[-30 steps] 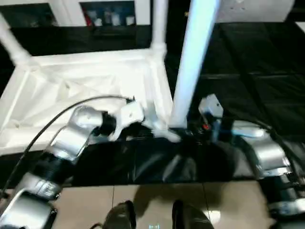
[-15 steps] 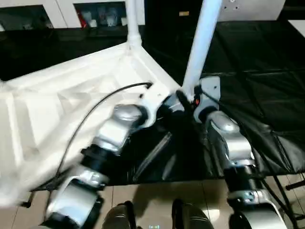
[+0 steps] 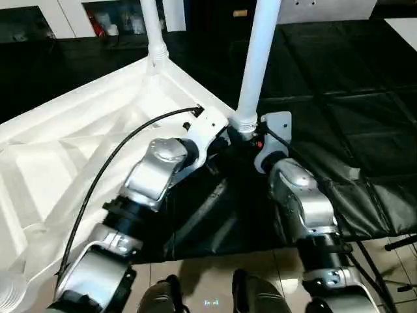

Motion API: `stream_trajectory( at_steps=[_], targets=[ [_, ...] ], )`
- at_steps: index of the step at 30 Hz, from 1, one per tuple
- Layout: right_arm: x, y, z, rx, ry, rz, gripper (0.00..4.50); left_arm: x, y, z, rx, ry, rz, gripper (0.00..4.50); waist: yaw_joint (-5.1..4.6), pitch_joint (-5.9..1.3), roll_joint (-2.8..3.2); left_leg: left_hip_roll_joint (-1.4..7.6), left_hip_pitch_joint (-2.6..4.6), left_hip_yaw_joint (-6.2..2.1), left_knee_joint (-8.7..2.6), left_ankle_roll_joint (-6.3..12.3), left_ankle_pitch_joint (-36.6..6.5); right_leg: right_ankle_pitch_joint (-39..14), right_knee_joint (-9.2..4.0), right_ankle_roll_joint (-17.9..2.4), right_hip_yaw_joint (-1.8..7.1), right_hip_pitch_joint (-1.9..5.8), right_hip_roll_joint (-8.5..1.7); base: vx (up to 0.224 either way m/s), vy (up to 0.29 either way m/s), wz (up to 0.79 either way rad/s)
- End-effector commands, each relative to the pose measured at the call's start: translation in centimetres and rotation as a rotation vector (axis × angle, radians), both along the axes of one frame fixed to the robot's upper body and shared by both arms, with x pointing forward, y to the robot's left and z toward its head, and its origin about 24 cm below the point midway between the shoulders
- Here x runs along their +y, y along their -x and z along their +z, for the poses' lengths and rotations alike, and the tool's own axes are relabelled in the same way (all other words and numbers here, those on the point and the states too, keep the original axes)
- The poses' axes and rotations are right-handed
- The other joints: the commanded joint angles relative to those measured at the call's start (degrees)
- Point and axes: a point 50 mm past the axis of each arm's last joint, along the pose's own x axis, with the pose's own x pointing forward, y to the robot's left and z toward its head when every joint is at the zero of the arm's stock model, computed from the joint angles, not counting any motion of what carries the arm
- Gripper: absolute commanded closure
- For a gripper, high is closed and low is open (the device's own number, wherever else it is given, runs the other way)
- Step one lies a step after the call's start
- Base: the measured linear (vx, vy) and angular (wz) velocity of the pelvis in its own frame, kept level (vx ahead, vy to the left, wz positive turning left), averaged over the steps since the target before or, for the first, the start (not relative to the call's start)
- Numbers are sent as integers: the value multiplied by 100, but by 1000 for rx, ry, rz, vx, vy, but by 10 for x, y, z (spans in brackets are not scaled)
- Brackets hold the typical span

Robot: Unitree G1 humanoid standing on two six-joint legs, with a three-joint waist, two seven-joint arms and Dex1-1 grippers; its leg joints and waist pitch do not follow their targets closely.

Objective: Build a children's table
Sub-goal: Rotate leg to tighten

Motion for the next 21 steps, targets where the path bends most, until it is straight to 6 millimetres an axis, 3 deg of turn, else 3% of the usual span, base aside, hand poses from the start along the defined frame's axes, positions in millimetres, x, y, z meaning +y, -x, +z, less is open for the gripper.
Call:
stream_trajectory(
  at_steps=[1,2,5,7,10,12,13,15,17,21],
  targets=[
    [-10,5,-1,-14,-15,40,6,-2,9,2,-8,17,-106,450,56,-486,-21,319,71,-146,-305,752,-705,-1145,-351,-1248,319,436,-500,0,0,0],
    [-17,7,0,-35,0,52,6,2,11,0,-17,0,-136,450,72,-514,-8,338,72,-144,-281,905,-445,-610,-290,-1413,325,431,-493,0,0,0],
    [-35,11,6,-77,32,110,6,13,17,-4,-22,-42,-222,450,83,-521,-7,330,32,-142,-257,1091,-243,-174,-234,-1560,318,456,-497,0,0,0],
    [-43,12,10,-97,39,158,6,18,21,-7,-11,-59,-272,450,97,-488,-11,333,45,-128,-266,1114,-407,-412,-269,-1541,311,438,-491,0,0,0],
    [-51,19,18,-109,72,335,6,28,30,-9,3,-84,-381,450,152,-455,-11,360,79,-121,-293,918,-802,-1275,-349,-1358,322,428,-514,0,0,0],
    [-54,24,22,-109,110,450,6,33,35,-10,-6,-107,-448,450,166,-450,-16,364,82,-126,-301,876,-842,-1372,-353,-1314,320,418,-501,0,0,0],
    [-56,29,24,-103,144,564,6,39,39,-12,-2,-135,-494,450,177,-455,-57,377,103,-121,-310,851,-899,-1464,-364,-1257,326,403,-497,0,0,0],
    [-57,32,25,-103,167,613,6,42,41,-13,-4,-145,-525,450,200,-441,-33,385,126,-115,-319,814,-986,-1627,-376,-1218,333,377,-500,0,0,0],
    [-58,35,27,-96,200,705,6,47,43,-14,6,-158,-567,450,213,-442,-46,380,130,-122,-321,766,-1067,-1797,-387,-1196,331,380,-514,0,0,0],
    [-58,37,28,-85,256,839,6,53,46,-14,13,-183,-642,450,228,-492,-72,383,107,-118,-299,797,-846,-1540,-336,-1284,338,404,-526,0,0,0]
  ],
)
